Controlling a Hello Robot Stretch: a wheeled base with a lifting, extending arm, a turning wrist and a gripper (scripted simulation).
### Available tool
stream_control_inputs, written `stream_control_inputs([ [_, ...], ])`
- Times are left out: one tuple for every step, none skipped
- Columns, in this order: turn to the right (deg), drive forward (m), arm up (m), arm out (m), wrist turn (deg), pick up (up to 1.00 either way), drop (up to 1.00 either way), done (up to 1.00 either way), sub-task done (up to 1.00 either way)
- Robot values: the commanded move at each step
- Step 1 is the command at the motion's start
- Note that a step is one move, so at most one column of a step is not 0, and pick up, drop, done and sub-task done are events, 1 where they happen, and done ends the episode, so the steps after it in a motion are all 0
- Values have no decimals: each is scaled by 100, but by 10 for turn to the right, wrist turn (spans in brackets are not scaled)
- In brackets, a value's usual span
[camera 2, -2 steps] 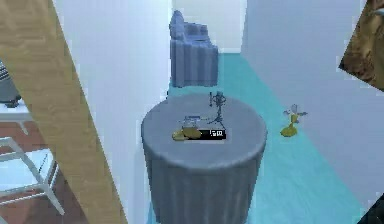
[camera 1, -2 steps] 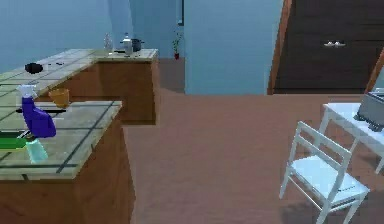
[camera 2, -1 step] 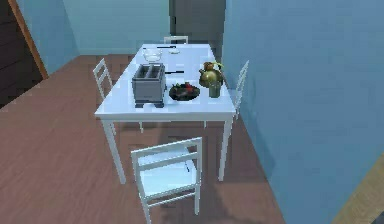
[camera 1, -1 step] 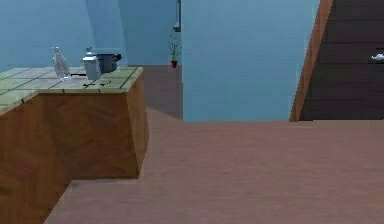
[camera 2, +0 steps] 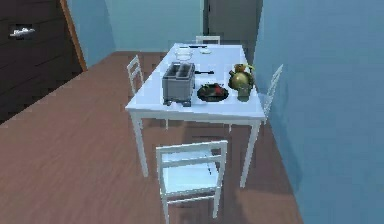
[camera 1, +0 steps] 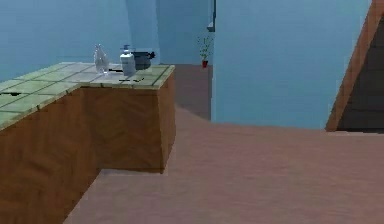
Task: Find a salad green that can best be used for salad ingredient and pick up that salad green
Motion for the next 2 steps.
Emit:
stream_control_inputs([
  [0,20,0,0,0,0,0,0,0],
  [-450,0,0,0,0,0,0,0,0],
])
